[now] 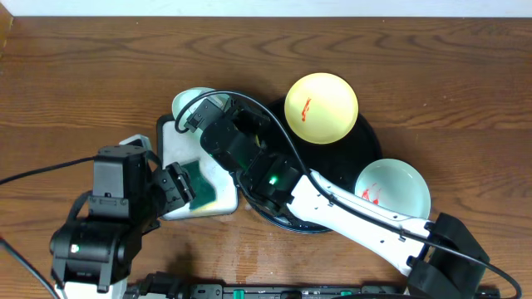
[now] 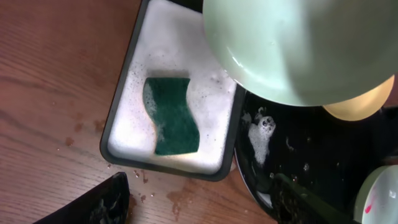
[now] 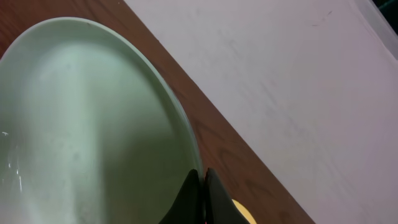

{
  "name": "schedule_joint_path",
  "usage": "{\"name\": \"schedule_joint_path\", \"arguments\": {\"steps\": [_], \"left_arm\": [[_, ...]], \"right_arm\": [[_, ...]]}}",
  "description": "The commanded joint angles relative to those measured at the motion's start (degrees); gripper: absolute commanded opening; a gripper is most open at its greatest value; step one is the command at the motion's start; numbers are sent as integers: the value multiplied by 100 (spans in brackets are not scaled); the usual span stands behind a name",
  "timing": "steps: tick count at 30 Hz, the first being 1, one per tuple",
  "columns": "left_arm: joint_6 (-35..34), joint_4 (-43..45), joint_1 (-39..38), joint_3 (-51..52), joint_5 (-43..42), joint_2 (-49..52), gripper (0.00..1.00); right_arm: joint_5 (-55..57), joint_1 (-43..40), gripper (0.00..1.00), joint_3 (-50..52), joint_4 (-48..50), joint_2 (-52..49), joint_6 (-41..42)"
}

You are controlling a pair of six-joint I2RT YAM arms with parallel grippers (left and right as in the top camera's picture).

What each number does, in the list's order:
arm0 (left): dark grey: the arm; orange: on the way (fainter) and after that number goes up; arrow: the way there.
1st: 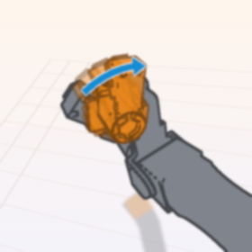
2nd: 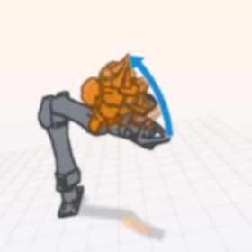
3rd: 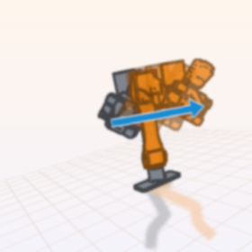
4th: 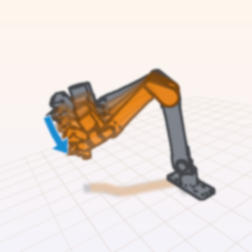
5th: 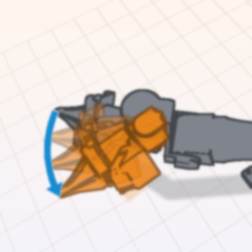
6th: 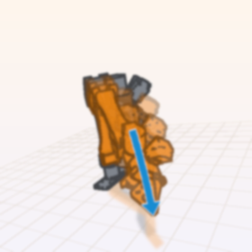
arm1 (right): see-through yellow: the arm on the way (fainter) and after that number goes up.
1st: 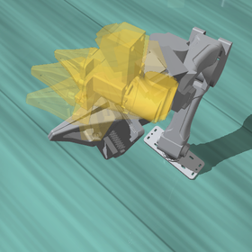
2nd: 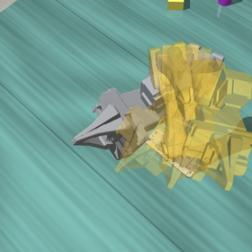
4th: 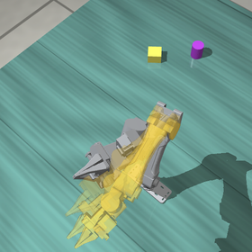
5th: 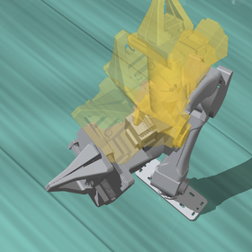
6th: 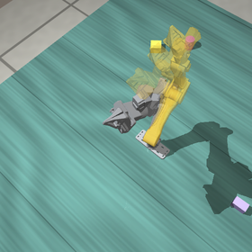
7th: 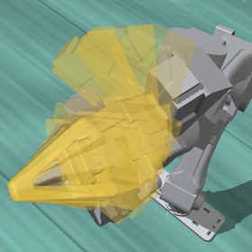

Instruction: Clean dirty plates on tray and stack at the side

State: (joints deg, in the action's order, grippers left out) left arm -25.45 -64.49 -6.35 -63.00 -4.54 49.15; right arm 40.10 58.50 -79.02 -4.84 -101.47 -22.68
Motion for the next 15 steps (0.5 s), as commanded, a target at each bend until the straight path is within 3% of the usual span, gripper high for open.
{"name": "schedule_joint_path", "arguments": {"steps": [1,15], "left_arm": [[35,-20,46,-98,70,96,73],[35,-22,44,-98,68,140,73]], "right_arm": [[103,48,1,-90,44,205,-35],[96,42,1,-90,35,212,2]]}}
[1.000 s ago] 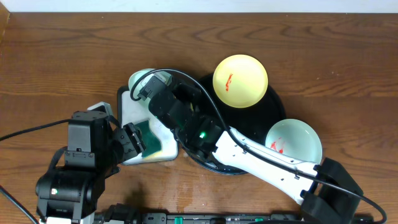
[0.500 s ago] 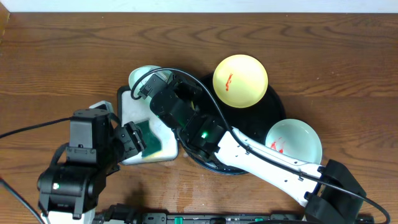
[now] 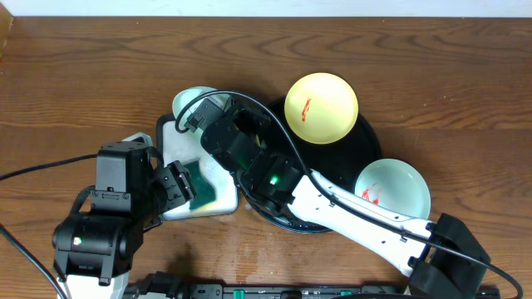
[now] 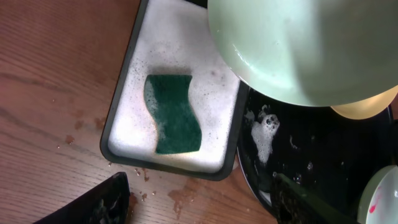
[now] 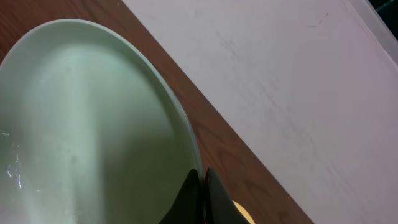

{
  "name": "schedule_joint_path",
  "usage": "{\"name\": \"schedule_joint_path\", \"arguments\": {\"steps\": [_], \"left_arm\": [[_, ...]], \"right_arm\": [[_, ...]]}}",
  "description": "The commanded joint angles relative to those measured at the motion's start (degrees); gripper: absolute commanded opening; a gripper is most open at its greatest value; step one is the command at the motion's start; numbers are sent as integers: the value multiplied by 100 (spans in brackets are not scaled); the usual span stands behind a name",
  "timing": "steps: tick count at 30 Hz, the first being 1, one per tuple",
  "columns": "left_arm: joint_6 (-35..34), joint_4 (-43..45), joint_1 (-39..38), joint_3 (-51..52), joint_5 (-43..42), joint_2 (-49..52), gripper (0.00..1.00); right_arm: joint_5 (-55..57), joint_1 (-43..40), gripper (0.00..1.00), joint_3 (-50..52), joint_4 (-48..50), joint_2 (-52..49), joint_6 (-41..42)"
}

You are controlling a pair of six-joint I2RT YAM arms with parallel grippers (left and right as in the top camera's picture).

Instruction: Clean dirty plates on tray and stack at the side

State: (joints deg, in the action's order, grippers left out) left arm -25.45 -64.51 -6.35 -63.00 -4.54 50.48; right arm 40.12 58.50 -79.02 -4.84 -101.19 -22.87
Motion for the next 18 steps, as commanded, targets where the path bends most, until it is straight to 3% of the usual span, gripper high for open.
{"name": "schedule_joint_path", "arguments": {"steps": [1,2,4,8,11,14,16,18], "left_arm": [[35,-20,46,-98,68,7,73],[35,-17,46,-98,68,7,73],[35,-17,46,-98,68,7,84],[35,-17,46,-98,68,7,84],[35,-17,44,-98,68,7,84],[35,-17,46,-98,68,7,85],[35,-17,46,-98,68,7,85],[35,-17,46,-98,68,7,85]], "right_arm": [[24,42,1,-90,0,184,103],[-116,42,1,-90,-72,184,118],[-107,42,1,-90,-131,184,-37],[-334,-9,1,-90,-225,184,195],[-151,31,1,-90,-345,181,-109],[-240,-11,1,-90,-352,188,481],[-647,33,1,-90,-446,181,-20],[-142,-13,1,-90,-291,149,-46]]}}
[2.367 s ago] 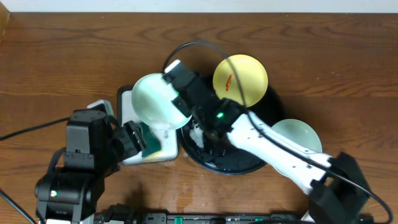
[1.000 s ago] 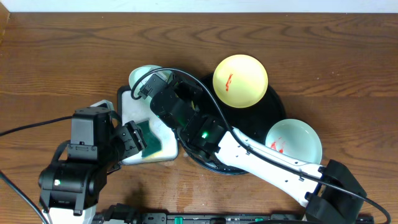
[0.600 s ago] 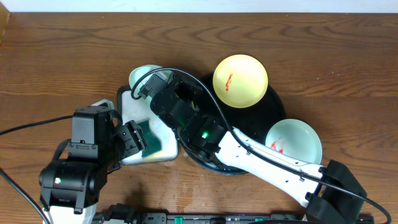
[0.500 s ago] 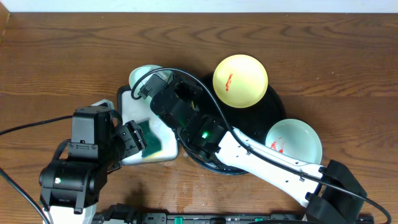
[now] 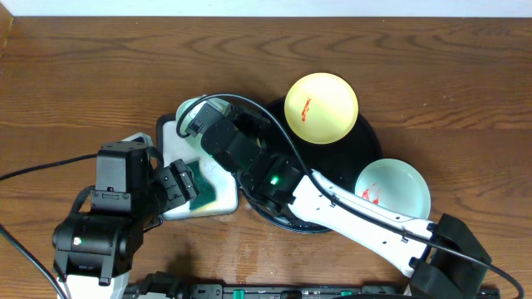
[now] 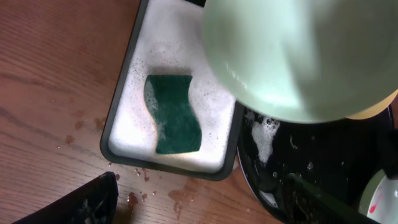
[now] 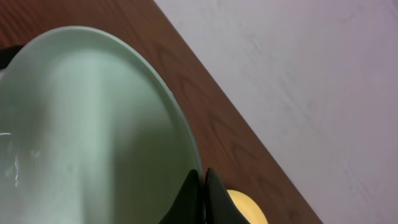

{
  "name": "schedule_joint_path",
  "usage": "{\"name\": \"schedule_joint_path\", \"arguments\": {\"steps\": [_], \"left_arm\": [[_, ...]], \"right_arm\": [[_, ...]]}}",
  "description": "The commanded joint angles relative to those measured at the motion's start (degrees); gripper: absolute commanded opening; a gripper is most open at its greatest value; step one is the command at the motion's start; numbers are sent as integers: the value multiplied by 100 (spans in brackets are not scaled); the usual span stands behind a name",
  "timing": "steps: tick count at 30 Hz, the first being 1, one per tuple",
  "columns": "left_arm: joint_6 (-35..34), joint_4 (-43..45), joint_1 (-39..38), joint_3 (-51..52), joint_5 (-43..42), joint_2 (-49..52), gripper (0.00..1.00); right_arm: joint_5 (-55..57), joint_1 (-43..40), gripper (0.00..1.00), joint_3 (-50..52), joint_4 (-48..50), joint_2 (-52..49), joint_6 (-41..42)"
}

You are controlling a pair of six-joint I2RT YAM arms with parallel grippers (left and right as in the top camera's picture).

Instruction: Clean dirty plates on tray and stack at the side

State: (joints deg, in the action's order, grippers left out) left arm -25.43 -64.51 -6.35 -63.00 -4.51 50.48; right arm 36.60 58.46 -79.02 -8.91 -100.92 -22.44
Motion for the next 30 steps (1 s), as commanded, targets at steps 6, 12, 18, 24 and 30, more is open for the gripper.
{"name": "schedule_joint_path", "arguments": {"steps": [6,12,18,24,30], "left_arm": [[33,-17,46,-98,66,7,85],[33,-17,46,-98,66,7,85],[33,-17,44,-98,66,7,85],[33,-17,46,-98,66,7,86],[33,-17,46,-98,66,7,86]], "right_arm": [[232,-105,1,-90,31,164,245],[326,-50,1,-90,87,201,37],[680,26,1,-90,518,201,-343],[667,197,1,-90,691,219,-1110],[901,260,1,-90,1029,219,-1325]]}}
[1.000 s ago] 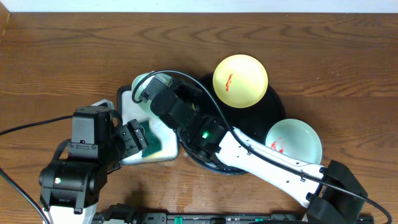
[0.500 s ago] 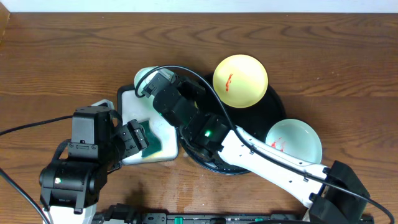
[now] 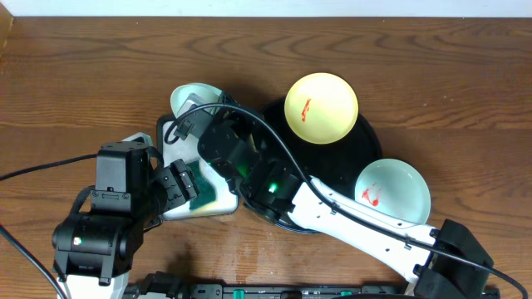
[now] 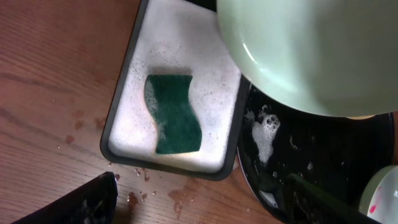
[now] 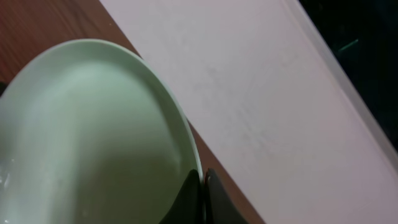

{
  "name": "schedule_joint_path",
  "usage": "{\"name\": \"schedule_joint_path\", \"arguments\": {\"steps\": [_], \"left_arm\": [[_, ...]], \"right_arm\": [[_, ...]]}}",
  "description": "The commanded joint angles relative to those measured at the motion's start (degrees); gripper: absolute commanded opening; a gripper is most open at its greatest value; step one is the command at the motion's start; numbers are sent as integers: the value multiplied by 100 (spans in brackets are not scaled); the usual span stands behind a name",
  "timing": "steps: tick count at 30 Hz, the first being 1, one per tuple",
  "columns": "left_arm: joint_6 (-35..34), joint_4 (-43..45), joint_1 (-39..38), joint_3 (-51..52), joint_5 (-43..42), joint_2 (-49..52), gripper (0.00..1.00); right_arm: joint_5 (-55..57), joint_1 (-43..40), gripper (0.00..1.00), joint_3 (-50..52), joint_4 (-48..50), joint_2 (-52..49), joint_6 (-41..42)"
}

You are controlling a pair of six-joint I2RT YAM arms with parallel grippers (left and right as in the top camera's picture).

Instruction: Clean dirty plates on tray and stack at the side

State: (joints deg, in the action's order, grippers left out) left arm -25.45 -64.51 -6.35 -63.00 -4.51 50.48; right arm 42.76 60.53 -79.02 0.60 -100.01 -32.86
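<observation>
A pale green plate (image 3: pixel 189 97) is held up over the far end of the soap tray, its rim pinched by my right gripper (image 5: pixel 202 183), which is shut on it. The plate's wet underside (image 4: pixel 311 56) fills the top of the left wrist view. A green sponge (image 4: pixel 173 114) lies in white foam in the black soap tray (image 4: pixel 118 121). My left gripper (image 4: pixel 199 202) is open above the table in front of the soap tray, with nothing between its fingers. A yellow plate (image 3: pixel 321 108) and a light blue plate (image 3: pixel 392 189), both with red smears, lie on the round black tray (image 3: pixel 366 141).
Foam and water drops lie on the black tray (image 4: pixel 264 134) and on the wood in front of the soap tray. The right arm (image 3: pixel 332 208) stretches across the black tray. A pale wall (image 5: pixel 280 93) stands behind the table's far edge.
My right gripper has shifted the green plate a little further left and away, and the plate now sits higher and further right in the left wrist view. The left gripper has not moved.
The right gripper held the green plate by its rim over the soap tray's far end at every moment. Between them the plate tilted and shifted slightly, ending further left and back. The left gripper stayed open in front of the soap tray, sponge lying in the foam throughout.
</observation>
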Motion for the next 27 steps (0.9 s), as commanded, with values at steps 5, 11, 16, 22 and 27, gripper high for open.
{"name": "schedule_joint_path", "arguments": {"steps": [5,11,16,22,27], "left_arm": [[35,-17,44,-98,66,7,86],[35,-17,44,-98,66,7,86],[35,-17,46,-98,66,7,86],[35,-17,44,-98,66,7,86],[35,-17,46,-98,68,7,86]], "right_arm": [[289,90,1,-90,249,127,-352],[286,96,1,-90,313,127,-409],[289,98,1,-90,313,127,-411],[289,96,1,-90,313,127,-413],[289,96,1,-90,315,127,-503]]}}
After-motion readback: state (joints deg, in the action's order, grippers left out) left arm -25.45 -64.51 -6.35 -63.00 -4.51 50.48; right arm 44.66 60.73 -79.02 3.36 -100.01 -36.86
